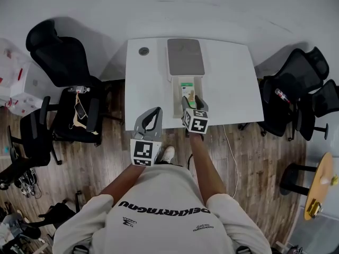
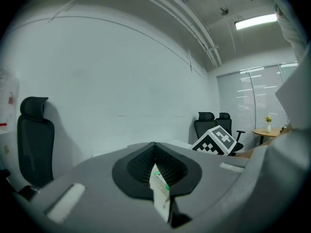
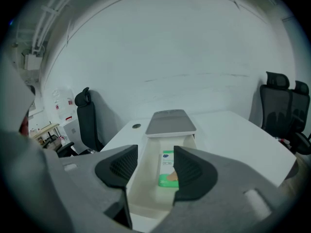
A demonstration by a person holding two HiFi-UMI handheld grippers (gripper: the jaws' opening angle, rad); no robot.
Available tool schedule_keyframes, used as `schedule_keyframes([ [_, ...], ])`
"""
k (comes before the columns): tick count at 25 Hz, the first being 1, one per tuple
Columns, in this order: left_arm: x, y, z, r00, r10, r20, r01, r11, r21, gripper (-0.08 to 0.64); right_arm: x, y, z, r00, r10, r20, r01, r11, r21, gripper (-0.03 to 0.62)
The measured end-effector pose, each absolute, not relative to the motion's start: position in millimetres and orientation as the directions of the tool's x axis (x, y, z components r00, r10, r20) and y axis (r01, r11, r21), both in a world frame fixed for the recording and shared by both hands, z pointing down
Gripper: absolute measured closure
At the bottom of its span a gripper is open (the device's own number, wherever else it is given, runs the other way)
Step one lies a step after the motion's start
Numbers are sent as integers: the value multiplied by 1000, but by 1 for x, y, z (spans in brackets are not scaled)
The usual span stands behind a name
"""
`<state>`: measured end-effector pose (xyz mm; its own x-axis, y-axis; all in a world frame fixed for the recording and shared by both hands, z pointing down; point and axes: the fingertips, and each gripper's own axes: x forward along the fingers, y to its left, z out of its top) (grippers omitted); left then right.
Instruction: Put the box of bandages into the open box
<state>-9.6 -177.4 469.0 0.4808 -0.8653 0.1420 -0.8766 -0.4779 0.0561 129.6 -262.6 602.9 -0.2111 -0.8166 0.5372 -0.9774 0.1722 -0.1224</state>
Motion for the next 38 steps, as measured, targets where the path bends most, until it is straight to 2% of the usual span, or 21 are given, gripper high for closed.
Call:
schedule_keyframes([
  [5,-15,-175,466,479,-868,132,-878,-477,50,559,119,-254,593,-233,-831,505,-972,197,-125,391],
  [15,-18,-171,461,490,-864,118,-872,-488,45,560,105,-238,545,-266,-882,389,-964,232,-133,410],
  [19,-14,-169,456,503,-857,107,-864,-503,33,558,105,-227,537,-266,-892,364,-964,247,-98,472],
  [24,-12,-167,450,513,-853,96,-858,-513,26,560,101,-215,527,-285,-897,336,-958,274,-81,476],
  [28,-12,-165,450,522,-848,95,-853,-522,24,560,97,-207,515,-296,-905,305,-955,282,-91,512],
  [38,-9,-161,451,533,-841,92,-846,-533,31,560,100,-191,492,-289,-926,241,-957,276,-87,546],
])
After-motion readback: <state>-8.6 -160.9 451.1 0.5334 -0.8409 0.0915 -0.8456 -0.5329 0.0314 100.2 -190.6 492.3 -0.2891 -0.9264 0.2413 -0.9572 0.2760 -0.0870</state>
